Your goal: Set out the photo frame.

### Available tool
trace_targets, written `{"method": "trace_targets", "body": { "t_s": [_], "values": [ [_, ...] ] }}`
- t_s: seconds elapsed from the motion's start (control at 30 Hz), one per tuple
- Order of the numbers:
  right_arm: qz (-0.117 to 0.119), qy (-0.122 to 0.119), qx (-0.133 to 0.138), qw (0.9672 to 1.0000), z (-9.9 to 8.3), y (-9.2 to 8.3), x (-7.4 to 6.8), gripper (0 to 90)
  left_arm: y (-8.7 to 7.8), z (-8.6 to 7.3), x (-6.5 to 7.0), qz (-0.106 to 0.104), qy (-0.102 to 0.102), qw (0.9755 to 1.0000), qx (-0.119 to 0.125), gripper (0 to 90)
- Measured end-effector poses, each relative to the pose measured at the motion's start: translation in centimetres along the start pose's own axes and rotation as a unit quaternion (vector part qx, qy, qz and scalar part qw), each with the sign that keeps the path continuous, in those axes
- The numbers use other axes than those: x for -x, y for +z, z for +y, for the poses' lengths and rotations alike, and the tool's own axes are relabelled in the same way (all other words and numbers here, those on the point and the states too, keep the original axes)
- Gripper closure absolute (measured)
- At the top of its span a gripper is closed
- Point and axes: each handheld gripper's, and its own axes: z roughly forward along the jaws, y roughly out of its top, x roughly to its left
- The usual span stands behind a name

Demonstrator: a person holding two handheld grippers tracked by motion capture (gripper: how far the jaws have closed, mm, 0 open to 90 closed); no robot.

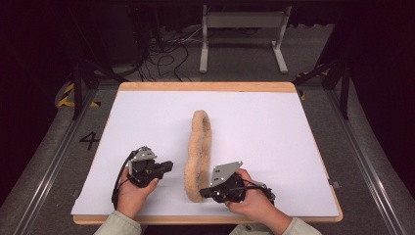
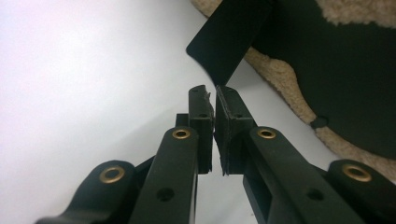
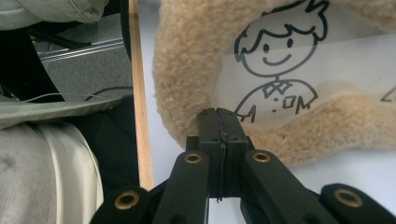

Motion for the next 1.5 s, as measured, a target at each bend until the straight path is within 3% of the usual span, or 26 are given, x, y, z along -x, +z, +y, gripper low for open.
{"method": "trace_targets", "body": {
  "t_s": [0.2, 0.33, 0.53, 0.87, 0.97, 1.1, 1.5],
  "values": [
    [-0.007, 0.002, 0.001, 1.0000, 0.6, 0.9, -0.1, 90.0, 0.0, 0.0, -0.3, 0.001, -0.007, 1.0000, -0.002, 85.7],
    [-0.014, 0.004, 0.007, 0.9999, 1.1, 1.7, 0.0, 90.0, 0.0, 0.1, -0.5, 0.009, 0.000, 1.0000, 0.001, 85.6],
    [-0.010, 0.009, 0.012, 0.9998, 1.6, 2.5, -0.2, 90.0, -0.1, 0.1, -0.6, 0.007, -0.003, 1.0000, 0.002, 85.6],
    [-0.018, 0.020, 0.006, 0.9996, 0.9, 1.1, 0.7, 90.0, -0.7, 0.0, 0.0, 0.008, 0.009, 0.9999, 0.007, 86.2],
    [-0.014, 0.019, 0.004, 0.9997, 0.5, 0.3, 0.8, 90.0, -0.9, -0.2, -0.2, 0.003, -0.005, 1.0000, 0.006, 86.3],
    [-0.010, 0.013, -0.003, 0.9999, 0.1, 0.0, 0.7, 90.0, -1.2, -0.3, -0.5, 0.008, -0.002, 0.9999, 0.011, 86.4],
    [0.030, -0.017, -0.036, 0.9988, -0.3, 1.1, -0.5, 90.0, -1.7, -0.6, -1.0, 0.011, -0.007, 0.9998, 0.016, 86.5]
  ]
}}
